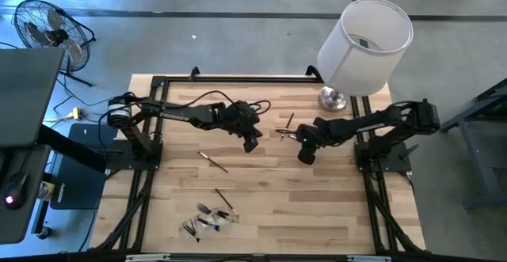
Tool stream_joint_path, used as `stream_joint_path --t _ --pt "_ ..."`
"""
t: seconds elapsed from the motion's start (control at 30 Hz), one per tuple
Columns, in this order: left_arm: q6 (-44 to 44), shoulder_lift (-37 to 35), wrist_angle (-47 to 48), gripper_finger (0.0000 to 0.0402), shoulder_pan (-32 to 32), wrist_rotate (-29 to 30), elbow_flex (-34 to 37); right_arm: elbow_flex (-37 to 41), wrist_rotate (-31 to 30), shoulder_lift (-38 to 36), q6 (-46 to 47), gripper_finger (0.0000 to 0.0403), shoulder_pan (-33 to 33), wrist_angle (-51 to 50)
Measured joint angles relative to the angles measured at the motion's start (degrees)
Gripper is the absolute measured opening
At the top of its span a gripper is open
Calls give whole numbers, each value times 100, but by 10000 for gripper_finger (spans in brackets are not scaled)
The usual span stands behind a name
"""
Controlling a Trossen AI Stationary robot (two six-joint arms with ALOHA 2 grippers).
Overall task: Pick & Place Makeup Supplies
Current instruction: Put the silver makeup brush into the transparent organizer
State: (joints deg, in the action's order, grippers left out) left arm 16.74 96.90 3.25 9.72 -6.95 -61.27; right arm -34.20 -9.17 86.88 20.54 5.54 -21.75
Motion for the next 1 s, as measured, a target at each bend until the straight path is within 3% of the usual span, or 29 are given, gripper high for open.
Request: stream_joint_path --t 0.1,0.17,0.3,0.6,1.0 --pt "-94 -1 -41 0 0 1 0 1 39 53 101 28 -169 140" --pt "-318 -11 -45 0 -2 -4 -1 25 -80 46 227 12 -317 261" --pt "-661 -8 -44 0 -85 28 2 -51 -236 69 370 24 -590 531" --pt "-2098 -8 -53 0 -303 58 2 -133 561 130 349 7 -970 1448" --pt "-2488 725 -535 0 -614 -1 21 -194 473 928 516 3 -1356 2576"
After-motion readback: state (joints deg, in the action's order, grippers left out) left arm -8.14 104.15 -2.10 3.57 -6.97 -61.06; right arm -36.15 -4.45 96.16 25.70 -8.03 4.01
